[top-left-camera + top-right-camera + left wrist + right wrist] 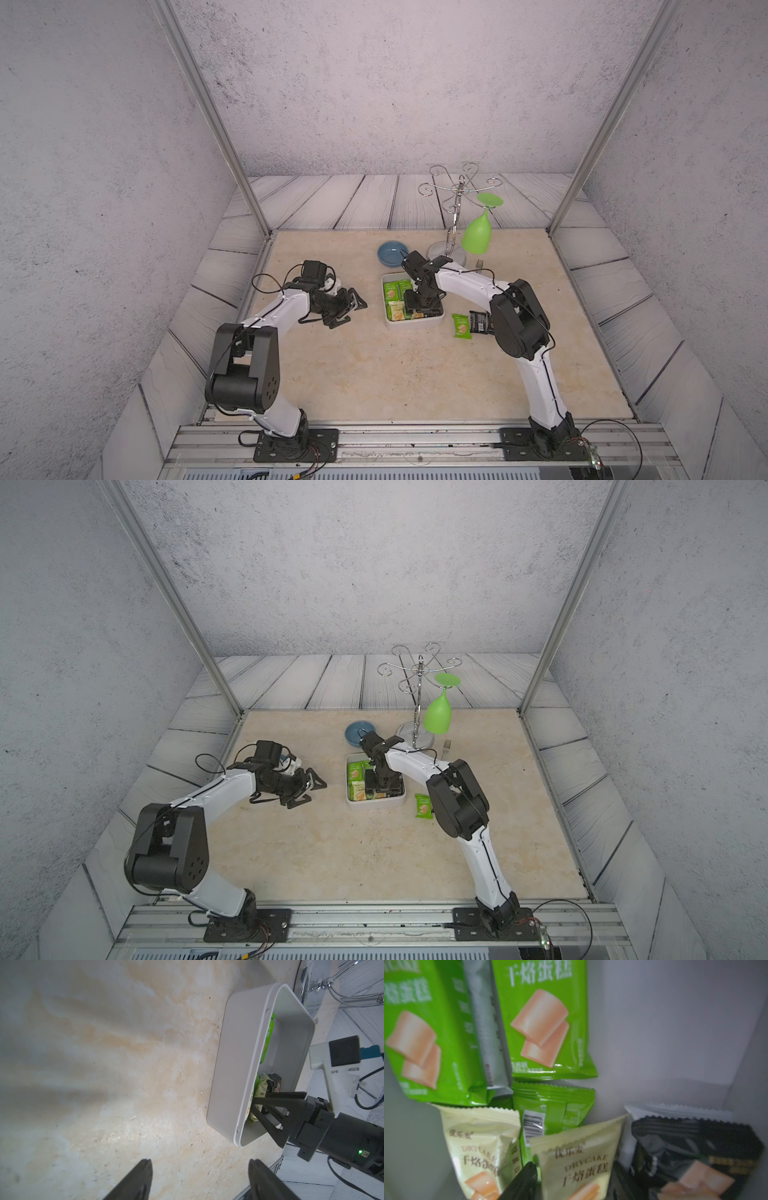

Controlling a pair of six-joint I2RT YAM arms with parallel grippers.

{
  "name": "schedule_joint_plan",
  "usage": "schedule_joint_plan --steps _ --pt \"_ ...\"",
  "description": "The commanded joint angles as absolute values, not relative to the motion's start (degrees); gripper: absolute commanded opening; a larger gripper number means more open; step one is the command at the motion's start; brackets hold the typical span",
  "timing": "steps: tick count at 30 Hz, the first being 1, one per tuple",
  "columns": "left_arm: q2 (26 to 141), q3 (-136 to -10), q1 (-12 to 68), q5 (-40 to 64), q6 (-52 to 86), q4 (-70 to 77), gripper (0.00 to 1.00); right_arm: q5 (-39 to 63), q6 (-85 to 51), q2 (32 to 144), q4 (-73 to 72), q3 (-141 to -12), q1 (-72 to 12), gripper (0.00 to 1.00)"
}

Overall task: Take the cookies out of the storage box
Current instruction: Pick up the cookie from the storage box.

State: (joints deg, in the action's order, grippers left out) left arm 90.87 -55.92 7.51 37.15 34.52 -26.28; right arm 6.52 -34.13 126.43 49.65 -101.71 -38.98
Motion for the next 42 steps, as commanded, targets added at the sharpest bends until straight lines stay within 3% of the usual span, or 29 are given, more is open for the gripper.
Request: schedule_joint_plan --steps 1,9,42 --pt "89.56 -55.6 7.12 37.6 34.3 -26.47 0.78 6.13 -34.79 126.27 49.86 -102.77 -39.28 0.58" --pt "89.61 -55.73 7.16 37.71 34.39 -26.39 0.79 4.31 -34.41 123.93 49.72 -103.18 -39.2 0.44" --pt "88.62 -56.83 7.4 37.29 34.18 -27.9 0.78 -2.4 -29.21 117.43 57.36 -110.67 -38.74 0.42"
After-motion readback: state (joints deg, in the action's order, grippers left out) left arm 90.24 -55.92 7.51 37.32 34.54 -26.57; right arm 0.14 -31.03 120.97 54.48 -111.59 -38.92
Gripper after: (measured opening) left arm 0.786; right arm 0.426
